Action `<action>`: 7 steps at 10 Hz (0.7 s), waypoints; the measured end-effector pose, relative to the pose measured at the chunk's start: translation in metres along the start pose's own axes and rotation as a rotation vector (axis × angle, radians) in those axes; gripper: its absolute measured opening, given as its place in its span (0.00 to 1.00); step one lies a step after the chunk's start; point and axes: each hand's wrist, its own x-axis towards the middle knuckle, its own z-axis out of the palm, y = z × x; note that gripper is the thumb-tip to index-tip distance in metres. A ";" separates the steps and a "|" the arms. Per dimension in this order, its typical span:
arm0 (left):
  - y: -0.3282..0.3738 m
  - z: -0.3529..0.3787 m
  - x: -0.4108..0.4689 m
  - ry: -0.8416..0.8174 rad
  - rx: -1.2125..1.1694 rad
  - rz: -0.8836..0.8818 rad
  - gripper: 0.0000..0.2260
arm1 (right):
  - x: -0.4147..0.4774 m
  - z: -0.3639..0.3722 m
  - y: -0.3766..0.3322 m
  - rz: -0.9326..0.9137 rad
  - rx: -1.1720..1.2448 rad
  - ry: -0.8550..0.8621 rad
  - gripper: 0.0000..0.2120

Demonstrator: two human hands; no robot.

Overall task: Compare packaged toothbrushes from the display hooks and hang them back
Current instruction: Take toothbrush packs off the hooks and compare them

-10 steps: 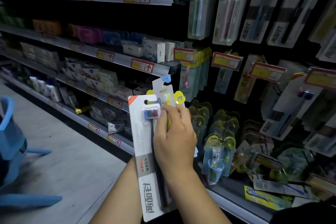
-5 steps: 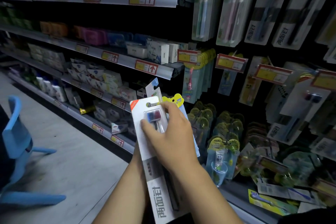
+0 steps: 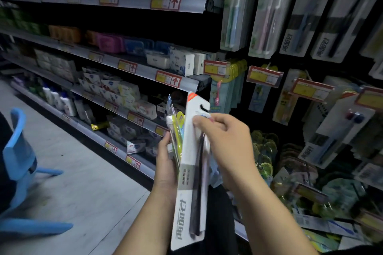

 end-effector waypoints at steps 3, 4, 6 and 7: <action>-0.006 0.023 0.004 -0.109 -0.077 -0.126 0.30 | 0.010 -0.051 -0.035 -0.026 0.174 0.084 0.16; -0.008 0.024 0.013 -0.092 -0.091 -0.170 0.34 | 0.019 -0.076 -0.048 -0.104 0.069 0.130 0.17; -0.006 0.036 0.020 -0.155 -0.132 -0.234 0.33 | 0.043 -0.120 -0.058 -0.114 -0.164 0.100 0.20; -0.005 0.044 0.019 -0.217 -0.170 -0.232 0.33 | 0.052 -0.137 -0.063 -0.149 -0.201 0.137 0.20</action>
